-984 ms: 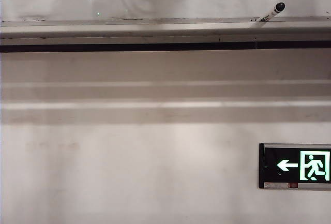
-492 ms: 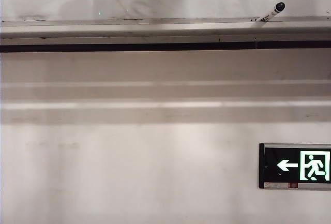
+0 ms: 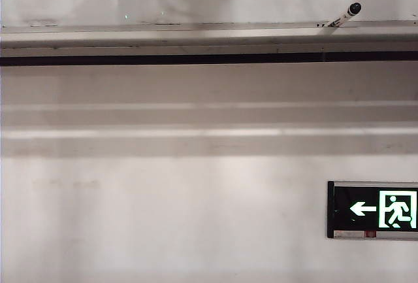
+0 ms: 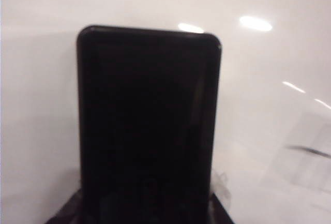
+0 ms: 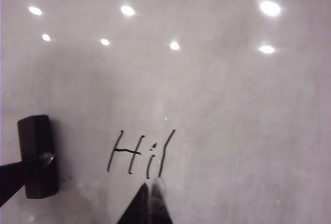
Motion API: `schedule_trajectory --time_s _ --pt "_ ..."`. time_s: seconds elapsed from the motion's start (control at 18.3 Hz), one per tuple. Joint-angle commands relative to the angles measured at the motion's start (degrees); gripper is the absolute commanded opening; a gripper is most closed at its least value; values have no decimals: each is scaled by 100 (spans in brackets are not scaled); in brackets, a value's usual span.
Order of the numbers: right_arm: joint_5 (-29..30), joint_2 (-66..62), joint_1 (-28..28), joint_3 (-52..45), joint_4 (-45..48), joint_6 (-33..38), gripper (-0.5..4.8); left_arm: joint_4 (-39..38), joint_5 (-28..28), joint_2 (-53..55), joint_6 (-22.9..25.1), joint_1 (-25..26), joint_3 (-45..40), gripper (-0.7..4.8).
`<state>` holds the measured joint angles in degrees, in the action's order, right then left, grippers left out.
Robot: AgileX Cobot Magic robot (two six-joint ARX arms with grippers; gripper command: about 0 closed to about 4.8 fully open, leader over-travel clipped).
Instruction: Wipe the whiteboard clean using the black magnetic whiteboard eraser attached to the whiteboard.
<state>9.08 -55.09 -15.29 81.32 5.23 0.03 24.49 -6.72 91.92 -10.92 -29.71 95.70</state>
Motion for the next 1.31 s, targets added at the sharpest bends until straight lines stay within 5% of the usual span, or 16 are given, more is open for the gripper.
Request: schedule_trajectory --time_s 0.05,0.38,0.77,1.15,1.31 --pt "9 15 -2 24 77 39 -1 101 415 -35 289 -120 164 182" --pt "140 11 -2 24 70 151 -1 225 387 48 1211 -658 175 182" --pt "310 24 -2 24 61 188 -1 -404 -625 793 2203 -1143 1357 182" --pt "374 31 -2 24 61 192 -1 -817 -1010 1617 2319 -1182 2317 183" --pt "376 33 -2 24 59 192 -1 -796 -1019 1690 2312 -1176 2347 268"
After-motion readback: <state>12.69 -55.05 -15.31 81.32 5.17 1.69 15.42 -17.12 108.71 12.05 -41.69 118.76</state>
